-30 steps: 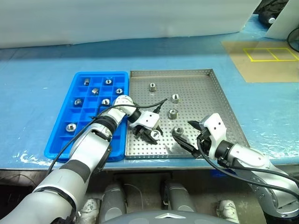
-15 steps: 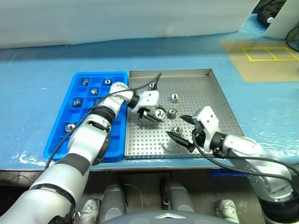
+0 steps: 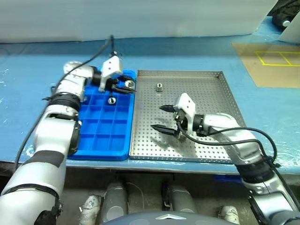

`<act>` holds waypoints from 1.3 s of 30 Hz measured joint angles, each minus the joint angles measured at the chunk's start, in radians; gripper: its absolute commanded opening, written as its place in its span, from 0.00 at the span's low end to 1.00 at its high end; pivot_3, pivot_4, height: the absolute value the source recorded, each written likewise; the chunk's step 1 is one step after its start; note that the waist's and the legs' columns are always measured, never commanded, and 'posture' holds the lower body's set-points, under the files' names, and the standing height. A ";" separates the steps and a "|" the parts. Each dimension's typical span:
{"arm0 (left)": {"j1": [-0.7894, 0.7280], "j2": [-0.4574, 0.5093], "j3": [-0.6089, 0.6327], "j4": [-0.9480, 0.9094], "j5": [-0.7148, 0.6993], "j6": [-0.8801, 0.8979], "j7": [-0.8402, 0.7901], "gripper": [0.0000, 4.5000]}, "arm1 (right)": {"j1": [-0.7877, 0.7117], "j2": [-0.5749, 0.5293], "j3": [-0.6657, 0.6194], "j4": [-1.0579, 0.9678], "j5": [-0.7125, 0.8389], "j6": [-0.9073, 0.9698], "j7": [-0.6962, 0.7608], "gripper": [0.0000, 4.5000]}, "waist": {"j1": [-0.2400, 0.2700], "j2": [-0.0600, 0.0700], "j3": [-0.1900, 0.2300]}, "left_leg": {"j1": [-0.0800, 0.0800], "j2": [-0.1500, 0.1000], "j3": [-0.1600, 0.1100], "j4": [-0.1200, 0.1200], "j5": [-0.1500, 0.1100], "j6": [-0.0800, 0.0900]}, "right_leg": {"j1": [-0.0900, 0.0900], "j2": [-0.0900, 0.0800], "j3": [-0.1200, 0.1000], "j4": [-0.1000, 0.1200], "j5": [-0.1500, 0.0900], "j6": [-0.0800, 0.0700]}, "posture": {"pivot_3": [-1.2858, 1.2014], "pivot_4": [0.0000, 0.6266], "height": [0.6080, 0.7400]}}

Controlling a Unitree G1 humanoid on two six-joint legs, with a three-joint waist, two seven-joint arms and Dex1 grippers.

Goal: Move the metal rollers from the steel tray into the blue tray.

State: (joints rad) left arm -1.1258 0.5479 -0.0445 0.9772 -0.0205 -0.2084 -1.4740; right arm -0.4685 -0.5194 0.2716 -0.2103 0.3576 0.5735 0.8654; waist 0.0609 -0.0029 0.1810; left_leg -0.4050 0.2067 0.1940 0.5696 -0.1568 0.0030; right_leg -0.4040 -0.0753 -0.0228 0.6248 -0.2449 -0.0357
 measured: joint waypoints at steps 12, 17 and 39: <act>0.371 0.160 0.061 -0.327 -0.042 0.153 0.183 0.39 | -0.149 0.094 0.072 0.241 -0.076 -0.151 0.158 1.00 | 0.084 0.000 0.000 | -0.007 0.000 -0.004 0.002 0.002 -0.010 | -0.005 -0.001 -0.005 0.003 0.000 0.000 | 0.58 0.24 1.00; 0.427 0.138 0.054 -0.348 -0.046 0.151 0.247 0.39 | -0.141 0.084 0.071 0.239 -0.085 -0.153 0.179 1.00 | 0.093 0.000 0.000 | -0.007 0.000 -0.006 0.002 0.004 -0.012 | -0.005 -0.001 -0.005 0.005 0.000 0.000 | 0.57 0.24 1.00; 0.277 0.057 -0.023 -0.022 0.040 -0.035 0.346 0.82 | -0.067 0.053 0.046 0.155 -0.088 -0.103 0.129 1.00 | 0.089 0.000 0.000 | -0.006 -0.001 -0.011 0.002 0.007 -0.018 | -0.007 0.000 -0.005 0.013 -0.001 -0.001 | 0.53 0.24 1.00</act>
State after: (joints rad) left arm -0.8487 0.6050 -0.0671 0.9556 0.0193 -0.2437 -1.1277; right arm -0.5353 -0.4665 0.3173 -0.0555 0.2696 0.4706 0.9946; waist 0.1499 -0.0033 0.1811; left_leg -0.4106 0.2057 0.1834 0.5716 -0.1496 -0.0150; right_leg -0.4106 -0.0758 -0.0274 0.6381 -0.2457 -0.0364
